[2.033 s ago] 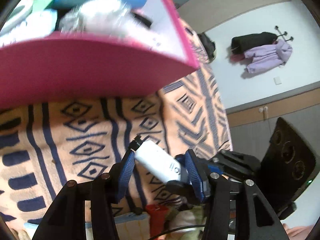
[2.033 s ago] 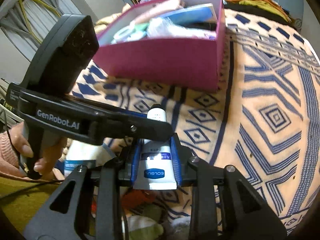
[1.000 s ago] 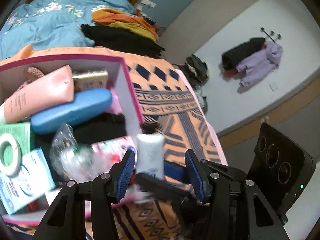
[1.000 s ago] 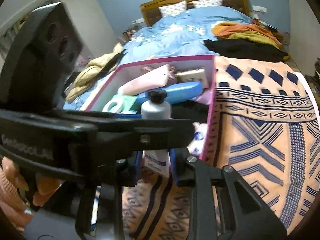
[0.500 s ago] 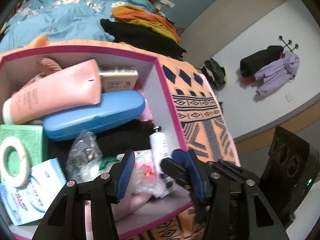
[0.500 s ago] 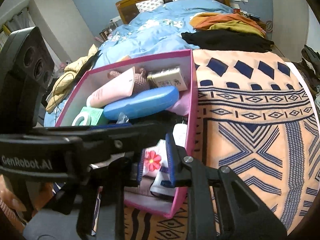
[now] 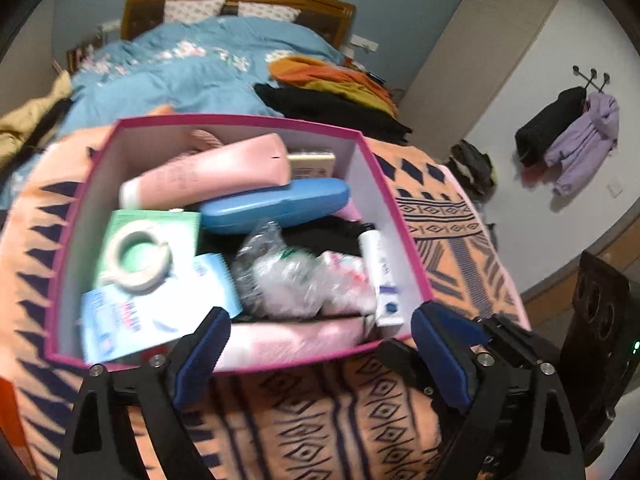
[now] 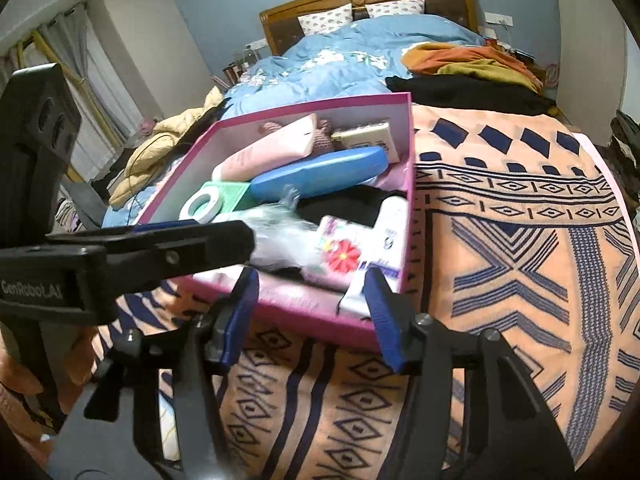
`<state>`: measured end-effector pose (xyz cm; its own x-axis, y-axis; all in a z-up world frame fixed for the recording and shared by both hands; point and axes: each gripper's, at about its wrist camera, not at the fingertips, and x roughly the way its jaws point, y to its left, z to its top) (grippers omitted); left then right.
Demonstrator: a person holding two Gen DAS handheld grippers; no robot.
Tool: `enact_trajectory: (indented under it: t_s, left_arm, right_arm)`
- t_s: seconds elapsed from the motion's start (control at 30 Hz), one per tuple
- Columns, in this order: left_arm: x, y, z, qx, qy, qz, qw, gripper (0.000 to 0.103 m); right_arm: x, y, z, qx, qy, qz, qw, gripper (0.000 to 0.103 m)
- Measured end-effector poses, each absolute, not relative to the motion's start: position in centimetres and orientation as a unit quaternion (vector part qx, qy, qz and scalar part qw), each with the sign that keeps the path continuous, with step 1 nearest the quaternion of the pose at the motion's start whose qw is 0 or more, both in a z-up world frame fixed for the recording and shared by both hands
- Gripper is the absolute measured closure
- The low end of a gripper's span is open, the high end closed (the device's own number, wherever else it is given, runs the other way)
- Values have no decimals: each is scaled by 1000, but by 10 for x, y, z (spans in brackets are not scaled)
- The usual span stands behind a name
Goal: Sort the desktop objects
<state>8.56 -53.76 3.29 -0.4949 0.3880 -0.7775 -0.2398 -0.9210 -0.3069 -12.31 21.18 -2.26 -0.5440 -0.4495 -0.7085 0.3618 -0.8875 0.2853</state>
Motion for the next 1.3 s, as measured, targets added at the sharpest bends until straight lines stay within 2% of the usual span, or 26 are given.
enact_trajectory:
  t_s: [0.07,0.27,0.33,0.4,0.67,0.8,0.93,1.0,1.3]
  left_arm:
    - [97,-542,36,-460,-68,869,170,2]
    - [125,-554,38,-452,-50,881,133,2]
    - [131,-558,39,-450,-45,884,116,2]
    - [138,-560,40,-445,-36,889,100,2]
    - [150,-569,34,-462,-39,883,74,2]
    - [153,-574,32,-473,-51,876,75,2]
    - [157,-579,31,-474,-53,876,69,2]
    - [160,-581,30,-475,-52,876,63,2]
    - [175,-583,20,-481,-54,872,69,2]
  right_arm:
    - [-115,208,-22,412,-44,-880,230,43]
    - [-99,203,-17,407,-46,-880,243,40]
    - [-93,201,-17,408,-48,-878,248,36]
    - [-86,197,-19,410,-48,-875,251,24]
    - [-66,183,-28,426,-42,-866,259,20]
    - [-60,179,-28,427,-38,-865,260,9]
    - [-57,176,-27,425,-39,-866,261,7]
    - [-56,174,-27,424,-35,-867,259,1]
    - [-56,171,-33,438,-20,-865,244,1]
